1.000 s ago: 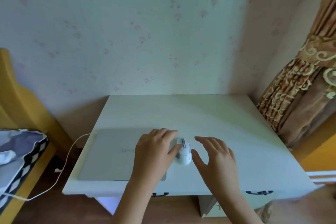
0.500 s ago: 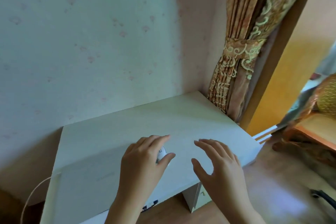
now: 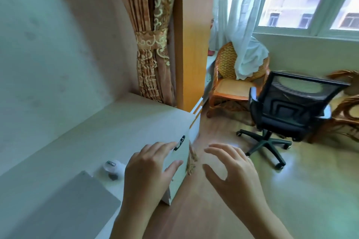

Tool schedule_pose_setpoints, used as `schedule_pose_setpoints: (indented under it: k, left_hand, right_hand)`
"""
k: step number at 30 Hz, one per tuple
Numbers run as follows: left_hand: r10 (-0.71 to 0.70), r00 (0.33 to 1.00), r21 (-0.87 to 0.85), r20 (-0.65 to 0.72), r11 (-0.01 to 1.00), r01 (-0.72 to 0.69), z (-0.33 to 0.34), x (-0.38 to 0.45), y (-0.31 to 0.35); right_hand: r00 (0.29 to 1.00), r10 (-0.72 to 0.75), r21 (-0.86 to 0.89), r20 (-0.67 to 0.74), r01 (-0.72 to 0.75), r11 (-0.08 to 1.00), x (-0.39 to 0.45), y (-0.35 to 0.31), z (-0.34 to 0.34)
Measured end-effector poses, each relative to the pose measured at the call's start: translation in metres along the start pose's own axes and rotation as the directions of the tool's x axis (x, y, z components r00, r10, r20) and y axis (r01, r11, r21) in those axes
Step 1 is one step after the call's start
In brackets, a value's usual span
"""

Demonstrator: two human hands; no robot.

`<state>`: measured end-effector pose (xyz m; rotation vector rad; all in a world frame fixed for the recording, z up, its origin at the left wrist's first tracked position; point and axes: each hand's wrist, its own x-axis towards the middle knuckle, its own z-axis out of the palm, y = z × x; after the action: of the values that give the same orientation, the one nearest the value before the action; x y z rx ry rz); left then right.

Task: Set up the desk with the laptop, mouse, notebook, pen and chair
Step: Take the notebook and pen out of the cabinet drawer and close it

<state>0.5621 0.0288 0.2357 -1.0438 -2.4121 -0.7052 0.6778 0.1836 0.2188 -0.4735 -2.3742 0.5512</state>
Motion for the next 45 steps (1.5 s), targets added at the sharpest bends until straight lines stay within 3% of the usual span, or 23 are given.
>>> schedule_pose_setpoints:
  k: [10, 18, 26, 45]
  left_hand:
    - [0.241, 0.962, -0.157, 0.129, 0.963, -0.22, 0.063, 0.018, 0.137]
    - [0.366, 0.922, -0.3, 0.127, 0.9, -0.316, 0.144, 0.019, 0.309]
    - [0.499, 0.857, -0.355, 0.13, 0.83, -0.43, 0.208, 0.029, 0.435]
    - [0.761, 0.631, -0.531, 0.153, 0.601, -0.597, 0.443, 0.202, 0.665]
  right_hand:
    - [0.962, 0.207, -0.049, -0.18, -0.218, 0.975, -0.051, 0.106, -0.102]
    - [0.92, 0.286, -0.183, -0.268, -0.34, 0.922, -0.097, 0.233, -0.218]
    - [0.857, 0.376, -0.221, -0.354, -0.467, 0.856, -0.123, 0.324, -0.292]
    - [0.674, 0.547, -0.26, -0.497, -0.717, 0.646, -0.028, 0.592, -0.387]
